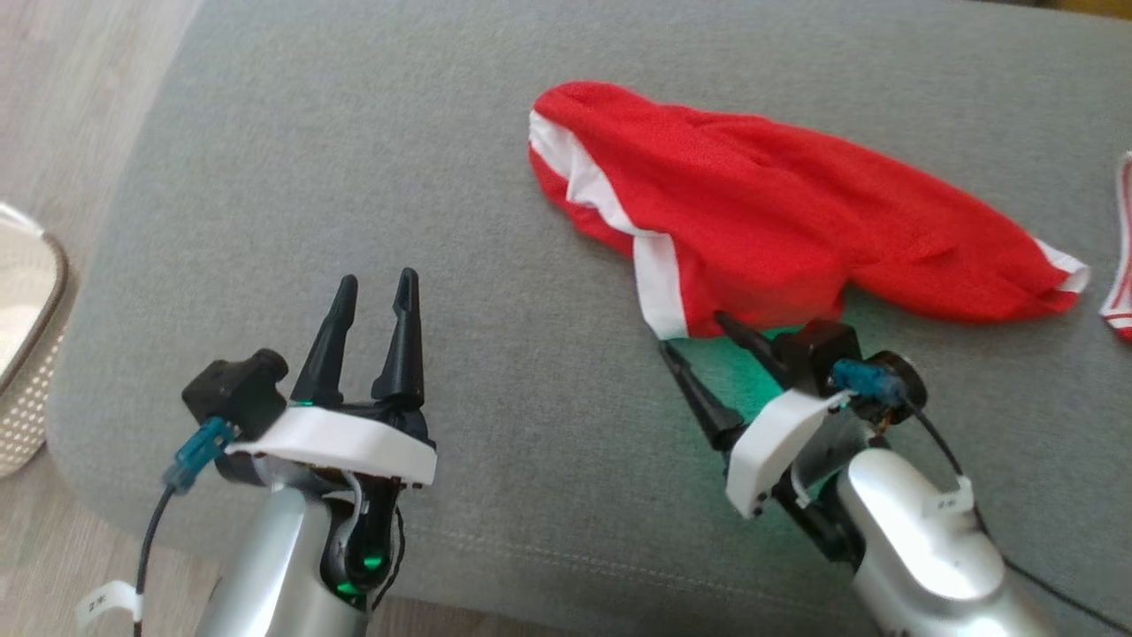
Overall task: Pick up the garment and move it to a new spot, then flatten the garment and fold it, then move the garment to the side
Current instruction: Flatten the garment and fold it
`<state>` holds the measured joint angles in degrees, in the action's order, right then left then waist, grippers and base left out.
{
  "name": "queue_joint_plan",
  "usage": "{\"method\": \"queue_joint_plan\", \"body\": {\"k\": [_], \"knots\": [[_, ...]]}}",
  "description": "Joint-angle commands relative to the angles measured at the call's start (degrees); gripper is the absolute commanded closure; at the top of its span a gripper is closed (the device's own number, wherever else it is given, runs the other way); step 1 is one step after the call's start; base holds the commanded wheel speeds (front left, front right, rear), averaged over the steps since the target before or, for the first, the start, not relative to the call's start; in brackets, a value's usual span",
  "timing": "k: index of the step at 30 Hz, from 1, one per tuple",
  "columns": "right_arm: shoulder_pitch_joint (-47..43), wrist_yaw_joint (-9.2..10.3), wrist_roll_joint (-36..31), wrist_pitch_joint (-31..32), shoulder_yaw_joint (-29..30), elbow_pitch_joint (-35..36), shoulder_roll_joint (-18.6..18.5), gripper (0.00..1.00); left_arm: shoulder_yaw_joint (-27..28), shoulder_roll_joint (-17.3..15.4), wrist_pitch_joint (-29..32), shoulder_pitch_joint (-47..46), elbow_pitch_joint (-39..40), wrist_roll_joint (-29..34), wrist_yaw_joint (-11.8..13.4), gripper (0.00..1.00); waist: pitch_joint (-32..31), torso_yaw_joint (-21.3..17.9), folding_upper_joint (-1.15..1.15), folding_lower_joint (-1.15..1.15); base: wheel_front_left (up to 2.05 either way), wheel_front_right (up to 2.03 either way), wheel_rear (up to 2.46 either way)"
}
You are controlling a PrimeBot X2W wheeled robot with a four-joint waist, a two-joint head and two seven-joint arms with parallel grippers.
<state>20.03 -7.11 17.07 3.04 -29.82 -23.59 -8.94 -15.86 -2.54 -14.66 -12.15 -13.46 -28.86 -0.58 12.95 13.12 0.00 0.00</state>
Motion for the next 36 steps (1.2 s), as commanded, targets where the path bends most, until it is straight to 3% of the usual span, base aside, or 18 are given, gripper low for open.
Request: {"method": "queue_joint_plan", "body": {"k": [1,9,10,11,18,22,26,27,36], "knots": [[2.39,-0.37,-0.38,-0.12,-1.23,0.06,-0.22,0.00,1.59,-0.36,-0.33,-2.69,1.71,-0.48,-0.15,0.00,1.10,1.00,0.00,0.00,0.00,0.00,0.00],[7.30,-0.37,-0.83,-1.32,-2.76,-7.21,-0.77,0.00,-0.14,-0.35,-0.33,-3.60,2.42,-2.22,0.93,0.00,2.94,2.50,0.00,0.00,0.00,0.00,0.00],[7.74,-0.37,-0.70,-1.33,-3.24,-7.88,-0.87,0.56,-0.30,-0.35,-0.34,-3.65,2.47,-2.33,1.07,0.00,3.02,2.57,0.00,0.00,0.00,0.00,0.00],[8.14,-0.37,-0.50,-1.52,-3.55,-8.35,-0.96,1.00,-0.42,-0.34,-0.34,-3.67,2.49,-2.42,1.19,0.00,3.03,2.58,0.00,0.00,0.00,0.00,0.00],[9.35,-0.37,-0.27,-2.77,-4.31,-8.50,-3.84,1.00,-0.01,-0.34,-0.34,-3.11,2.11,-2.37,1.38,0.00,1.16,0.40,0.00,0.00,0.00,0.00,0.00],[9.95,-0.37,-1.38,-2.04,-5.35,-5.22,-8.52,1.00,0.20,-0.34,-0.34,-2.69,1.68,-2.22,1.12,0.00,-1.25,-2.00,0.00,0.00,0.00,0.00,0.00],[11.03,-0.37,-3.01,0.38,-7.67,0.76,-15.60,1.00,-0.05,-0.34,-0.34,-2.04,1.27,-2.05,0.92,0.00,-3.74,-4.50,0.00,0.00,0.00,0.00,0.00],[11.03,-0.37,-3.01,0.38,-7.67,0.76,-15.60,1.00,-0.05,-0.34,-0.34,-2.04,1.27,-2.05,0.92,0.00,-3.74,-4.50,0.00,0.00,0.00,0.00,0.00],[12.75,-0.37,-4.22,9.50,-19.42,17.78,-36.81,1.00,-0.72,-0.34,-0.34,-0.25,0.38,-1.89,0.58,0.00,-7.27,-9.41,0.00,0.00,0.00,0.00,0.00]]}}
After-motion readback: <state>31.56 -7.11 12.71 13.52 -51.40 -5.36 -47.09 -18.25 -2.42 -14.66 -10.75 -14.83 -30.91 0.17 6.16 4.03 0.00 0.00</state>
